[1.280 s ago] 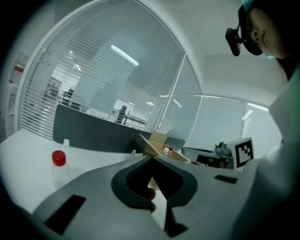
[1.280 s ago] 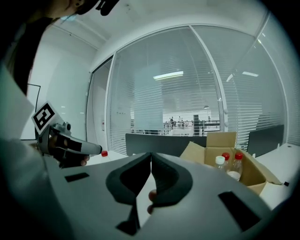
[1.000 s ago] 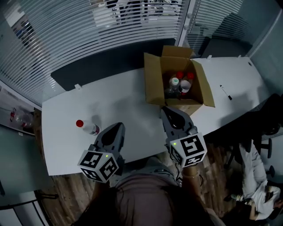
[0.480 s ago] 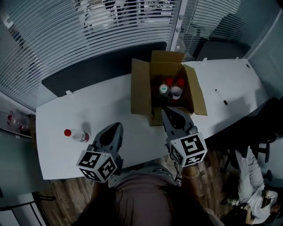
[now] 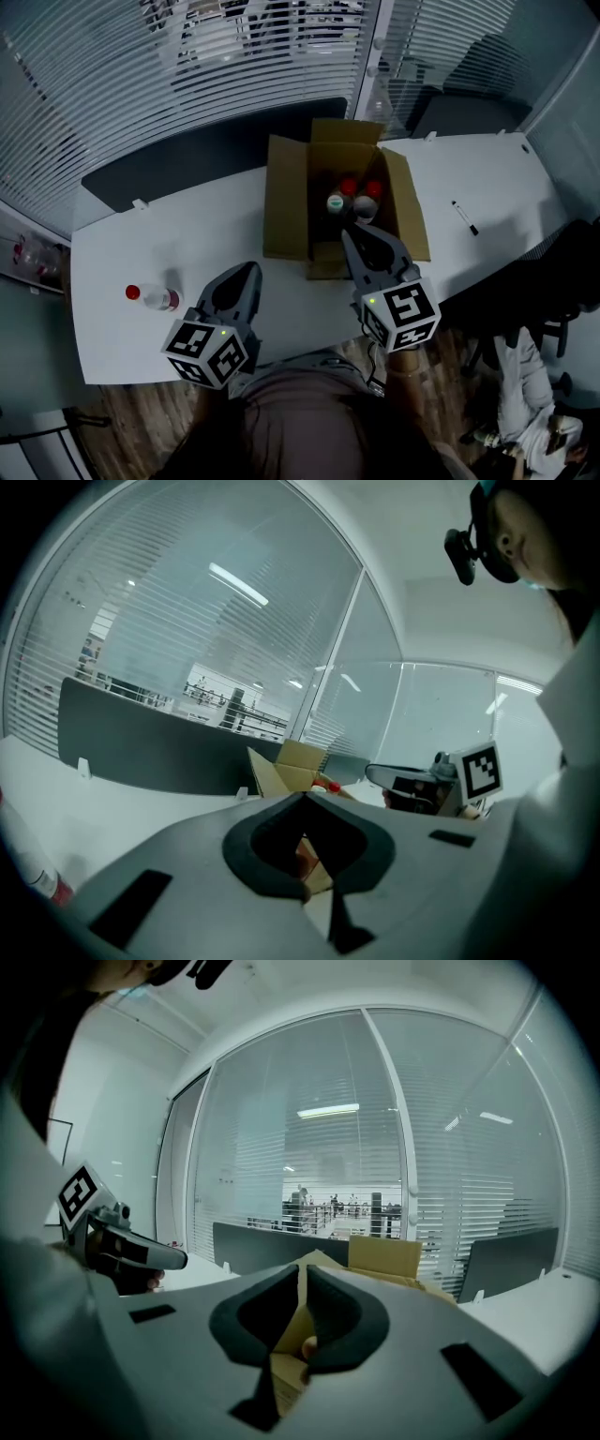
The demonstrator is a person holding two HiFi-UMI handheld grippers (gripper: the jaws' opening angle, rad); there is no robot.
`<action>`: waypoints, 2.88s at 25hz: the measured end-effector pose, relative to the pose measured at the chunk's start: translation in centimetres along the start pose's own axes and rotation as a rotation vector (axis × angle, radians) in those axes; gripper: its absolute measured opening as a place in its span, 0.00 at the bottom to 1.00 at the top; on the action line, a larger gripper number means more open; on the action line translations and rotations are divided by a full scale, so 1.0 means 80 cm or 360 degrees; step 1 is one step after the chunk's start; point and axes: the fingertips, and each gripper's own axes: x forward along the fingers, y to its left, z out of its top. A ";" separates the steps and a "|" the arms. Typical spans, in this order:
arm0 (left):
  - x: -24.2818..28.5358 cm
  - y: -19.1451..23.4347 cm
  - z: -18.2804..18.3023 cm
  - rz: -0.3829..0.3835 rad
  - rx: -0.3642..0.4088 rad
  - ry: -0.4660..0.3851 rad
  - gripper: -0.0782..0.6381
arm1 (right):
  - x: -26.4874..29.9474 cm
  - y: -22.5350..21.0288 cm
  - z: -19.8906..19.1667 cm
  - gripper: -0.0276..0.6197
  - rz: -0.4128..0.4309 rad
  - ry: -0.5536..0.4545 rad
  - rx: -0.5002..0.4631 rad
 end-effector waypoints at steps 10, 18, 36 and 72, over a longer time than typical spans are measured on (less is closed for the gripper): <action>0.009 0.014 0.003 0.0065 -0.0026 -0.0020 0.12 | 0.035 -0.013 -0.004 0.12 0.0083 0.0098 -0.0094; 0.014 0.041 0.004 0.0120 -0.0056 -0.0025 0.12 | 0.072 -0.019 -0.016 0.22 0.0135 0.0202 -0.0137; 0.045 0.060 -0.007 0.0117 -0.0072 0.0082 0.12 | 0.125 -0.044 -0.080 0.29 0.0217 0.0572 -0.0163; 0.069 0.096 -0.025 0.0071 -0.0114 0.0184 0.12 | 0.139 -0.047 -0.098 0.31 0.0213 0.0789 -0.0099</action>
